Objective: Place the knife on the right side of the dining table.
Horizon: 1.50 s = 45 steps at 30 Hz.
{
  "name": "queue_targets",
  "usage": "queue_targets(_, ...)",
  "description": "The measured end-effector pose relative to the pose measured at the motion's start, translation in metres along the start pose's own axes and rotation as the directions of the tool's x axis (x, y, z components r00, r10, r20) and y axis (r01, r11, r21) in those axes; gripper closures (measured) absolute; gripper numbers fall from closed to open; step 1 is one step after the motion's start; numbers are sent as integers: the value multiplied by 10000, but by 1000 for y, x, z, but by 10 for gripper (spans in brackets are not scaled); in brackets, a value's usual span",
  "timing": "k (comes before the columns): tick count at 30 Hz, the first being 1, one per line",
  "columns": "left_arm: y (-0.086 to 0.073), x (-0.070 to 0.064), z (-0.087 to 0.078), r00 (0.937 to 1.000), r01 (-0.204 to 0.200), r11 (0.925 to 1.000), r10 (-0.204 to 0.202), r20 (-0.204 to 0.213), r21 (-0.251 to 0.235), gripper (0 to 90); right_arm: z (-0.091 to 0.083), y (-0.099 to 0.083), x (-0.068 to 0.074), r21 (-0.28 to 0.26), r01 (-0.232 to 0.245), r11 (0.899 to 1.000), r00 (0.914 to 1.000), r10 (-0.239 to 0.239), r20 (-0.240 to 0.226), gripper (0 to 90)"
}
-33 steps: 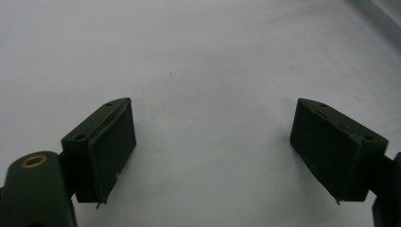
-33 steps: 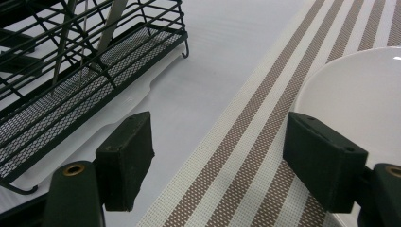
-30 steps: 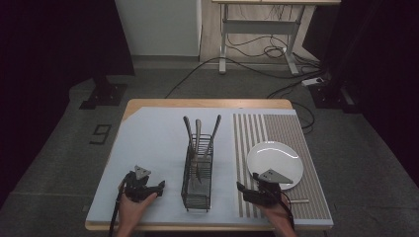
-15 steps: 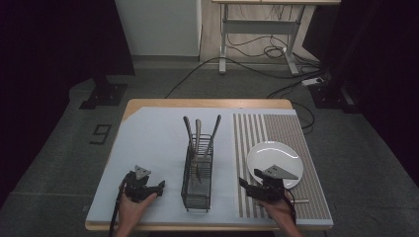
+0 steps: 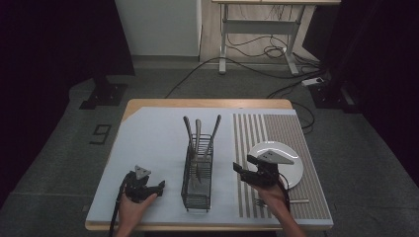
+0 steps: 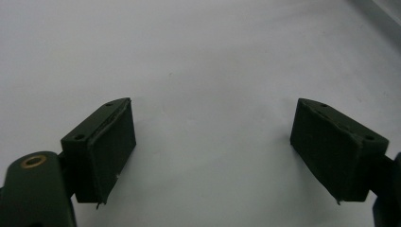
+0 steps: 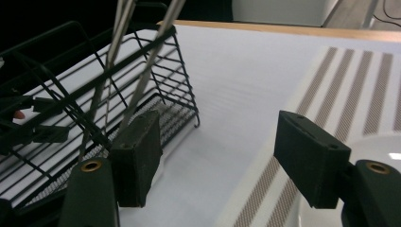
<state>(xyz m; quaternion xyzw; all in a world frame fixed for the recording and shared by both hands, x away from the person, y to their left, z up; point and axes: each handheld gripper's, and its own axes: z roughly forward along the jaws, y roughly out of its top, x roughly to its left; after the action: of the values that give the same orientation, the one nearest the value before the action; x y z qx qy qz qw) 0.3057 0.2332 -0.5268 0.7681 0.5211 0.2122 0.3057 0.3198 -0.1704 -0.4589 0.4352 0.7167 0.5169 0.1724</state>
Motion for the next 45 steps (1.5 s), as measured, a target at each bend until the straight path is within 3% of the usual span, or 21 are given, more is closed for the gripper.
queue_targets(11, 0, 0, 0, 10000, -37, 10000, 37, -14, -16, 145, 20, 30, 4, -98, 298, 9995, 9985, -302, -456, 396)
queue_targets(14, -1, 0, 0, 10000, -24, 10000, 24, -9, -19, 145, 30, 39, 5, -116, 100, 9999, 9969, -109, -775, 433)
queue_targets(21, 0, 0, 0, 10000, -22, 10000, 22, -4, -3, 145, 51, 65, 8, -166, 280, 9995, 9959, -293, -860, 497)
queue_targets(30, 0, 0, -1, 10000, -41, 10000, 41, 3, 17, 145, 78, 84, 2, -17, 11, 10000, 9960, -12, -894, 537)
queue_targets(39, 0, 0, 0, 10000, -22, 10000, 22, 0, -12, 145, 98, 96, 4, 165, -170, 9997, 9974, 181, -694, 674)
queue_targets(45, 0, 0, 0, 10000, -6, 10000, 6, 2, -28, 144, 101, 101, 2, 471, -1059, 9933, 9888, 1102, -1008, 749)
